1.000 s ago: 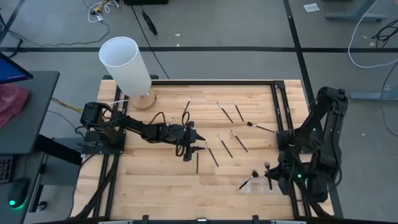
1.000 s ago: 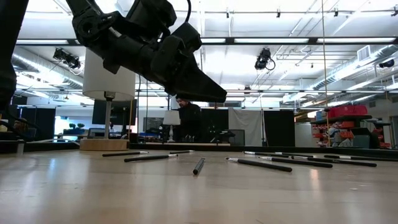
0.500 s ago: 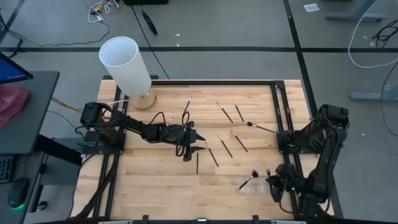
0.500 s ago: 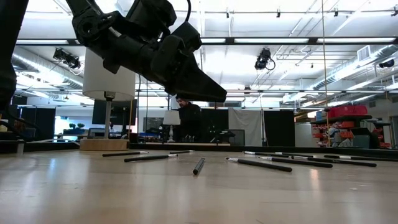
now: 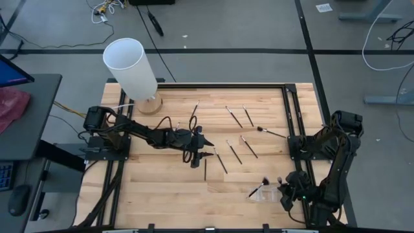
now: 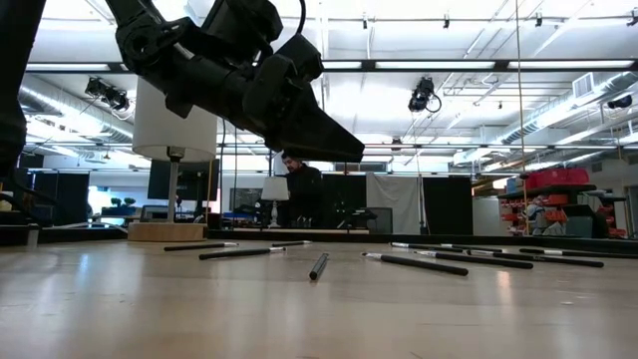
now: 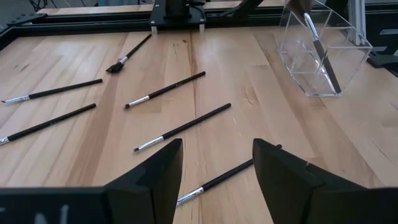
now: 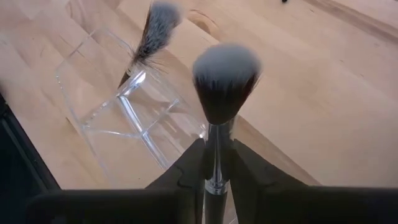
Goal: Pick & Place Makeup Supplies
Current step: Put the silver makeup brush into the transparent organizer
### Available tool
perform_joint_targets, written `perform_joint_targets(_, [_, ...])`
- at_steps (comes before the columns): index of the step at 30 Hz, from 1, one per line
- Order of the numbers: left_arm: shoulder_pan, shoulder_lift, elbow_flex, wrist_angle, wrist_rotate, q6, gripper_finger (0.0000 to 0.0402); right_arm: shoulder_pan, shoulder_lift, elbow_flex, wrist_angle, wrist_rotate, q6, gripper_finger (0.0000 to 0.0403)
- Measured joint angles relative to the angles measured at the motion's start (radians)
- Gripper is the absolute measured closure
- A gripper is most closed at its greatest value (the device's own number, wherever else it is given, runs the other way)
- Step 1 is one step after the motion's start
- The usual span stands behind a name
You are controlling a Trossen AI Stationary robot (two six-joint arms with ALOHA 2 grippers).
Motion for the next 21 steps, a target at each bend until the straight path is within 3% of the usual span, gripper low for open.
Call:
perform_joint_targets(14, [0.000, 0.000, 0.000, 0.000, 0.000, 0.000, 0.0204, -0.016, -0.010, 0.000, 0.003, -0.044, -0.019, 0.0317])
perform_joint_targets(21, [0.000, 0.000, 0.001, 0.023, 0.000, -0.001, 0.0204, -0.017, -0.129, 0.000, 0.007, -0.124, -0.009, 0.0316])
